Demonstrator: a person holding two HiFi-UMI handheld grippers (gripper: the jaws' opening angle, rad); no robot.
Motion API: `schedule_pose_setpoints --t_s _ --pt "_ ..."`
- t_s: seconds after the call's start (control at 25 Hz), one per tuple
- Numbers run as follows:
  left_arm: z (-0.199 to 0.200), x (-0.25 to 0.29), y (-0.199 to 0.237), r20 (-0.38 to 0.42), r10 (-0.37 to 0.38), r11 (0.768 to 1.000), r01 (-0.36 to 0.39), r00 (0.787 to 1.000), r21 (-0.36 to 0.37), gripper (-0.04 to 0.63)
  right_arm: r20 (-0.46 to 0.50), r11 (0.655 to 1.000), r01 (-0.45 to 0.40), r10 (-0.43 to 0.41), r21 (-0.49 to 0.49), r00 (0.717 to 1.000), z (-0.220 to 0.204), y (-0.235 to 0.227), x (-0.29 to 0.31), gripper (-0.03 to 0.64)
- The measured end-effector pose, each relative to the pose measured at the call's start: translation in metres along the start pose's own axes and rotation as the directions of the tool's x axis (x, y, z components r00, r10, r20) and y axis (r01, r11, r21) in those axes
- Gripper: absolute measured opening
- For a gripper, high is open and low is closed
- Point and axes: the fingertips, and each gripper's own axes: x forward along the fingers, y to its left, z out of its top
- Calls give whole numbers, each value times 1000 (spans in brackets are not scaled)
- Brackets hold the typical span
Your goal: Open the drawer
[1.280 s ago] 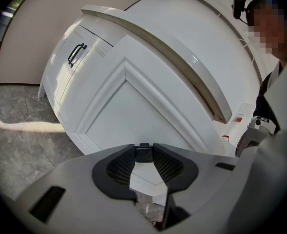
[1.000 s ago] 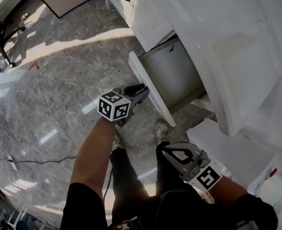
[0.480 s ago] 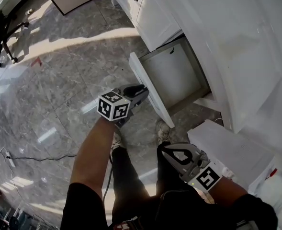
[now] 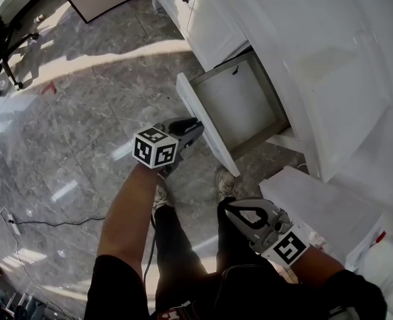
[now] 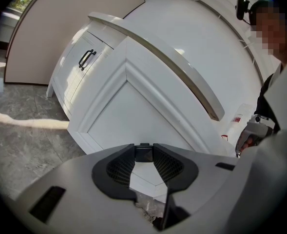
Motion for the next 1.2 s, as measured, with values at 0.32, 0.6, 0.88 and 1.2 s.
schedule_pose_setpoints --t_s 0.32,0.6,0.88,1.2 --pt "0 -10 4 -26 82 997 -82 996 -9 132 6 1000 7 -7 7 1000 2 -1 -12 -6" --pt "14 -71 -27 4 146 989 -146 989 13 135 76 998 55 -55 8 996 51 -4 -29 -6" --pt "91 -138 -100 158 154 985 -165 975 56 135 125 995 95 -93 -10 988 122 1 -54 -6" --pt "190 -210 -212 297 128 966 -187 946 178 25 140 988 156 -152 -13 978 194 0 -109 -6"
